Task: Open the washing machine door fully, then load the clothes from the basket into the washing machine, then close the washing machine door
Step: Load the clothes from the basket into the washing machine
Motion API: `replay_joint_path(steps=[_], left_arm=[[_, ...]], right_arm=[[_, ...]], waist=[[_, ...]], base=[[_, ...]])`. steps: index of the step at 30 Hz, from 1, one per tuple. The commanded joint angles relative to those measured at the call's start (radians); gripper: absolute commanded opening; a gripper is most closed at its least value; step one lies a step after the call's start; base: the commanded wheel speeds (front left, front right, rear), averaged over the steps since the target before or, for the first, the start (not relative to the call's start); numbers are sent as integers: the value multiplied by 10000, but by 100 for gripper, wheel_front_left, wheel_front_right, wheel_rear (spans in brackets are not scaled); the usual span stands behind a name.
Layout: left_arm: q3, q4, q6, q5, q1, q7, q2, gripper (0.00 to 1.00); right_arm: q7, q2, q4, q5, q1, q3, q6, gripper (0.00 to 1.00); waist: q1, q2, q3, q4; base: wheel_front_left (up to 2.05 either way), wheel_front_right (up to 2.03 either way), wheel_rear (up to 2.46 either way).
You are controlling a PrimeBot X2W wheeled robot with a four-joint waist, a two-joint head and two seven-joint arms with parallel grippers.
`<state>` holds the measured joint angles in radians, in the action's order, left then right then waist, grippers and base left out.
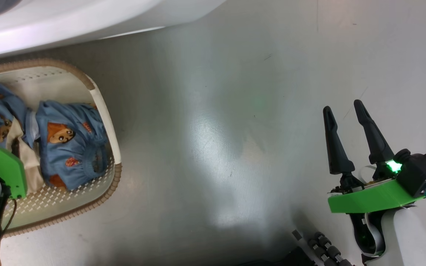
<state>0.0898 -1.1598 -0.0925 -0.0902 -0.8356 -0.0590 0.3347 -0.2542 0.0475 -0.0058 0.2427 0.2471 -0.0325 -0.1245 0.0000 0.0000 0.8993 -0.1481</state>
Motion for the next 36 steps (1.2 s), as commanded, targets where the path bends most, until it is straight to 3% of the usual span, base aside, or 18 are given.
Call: replay_joint_path(steps=[1,3,12,24,36], left_arm=[[-162,-159,93,-38,165,213,555,73],[-133,-260,102,-61,79,322,559,0],[-124,-472,251,-240,45,212,501,0],[-69,-160,498,-480,540,-1370,119,0],[-286,1325,592,-906,1468,-2019,-339,0]], right_arm=[[-76,28,-196,93,-237,-248,-62,100],[-76,28,-202,107,-206,-262,-62,100],[-76,28,-173,114,-139,-206,-62,100],[-76,28,-82,-1,-143,-194,-62,100],[-76,28,146,-197,-348,-189,-62,100]], waist=[[0,0,-15,1],[0,0,-42,-7],[0,0,-289,48],[0,0,-1192,429],[0,0,-2483,868]], base=[[0,0,0],[0,0,0],[0,0,0],[0,0,0],[0,0,0]])
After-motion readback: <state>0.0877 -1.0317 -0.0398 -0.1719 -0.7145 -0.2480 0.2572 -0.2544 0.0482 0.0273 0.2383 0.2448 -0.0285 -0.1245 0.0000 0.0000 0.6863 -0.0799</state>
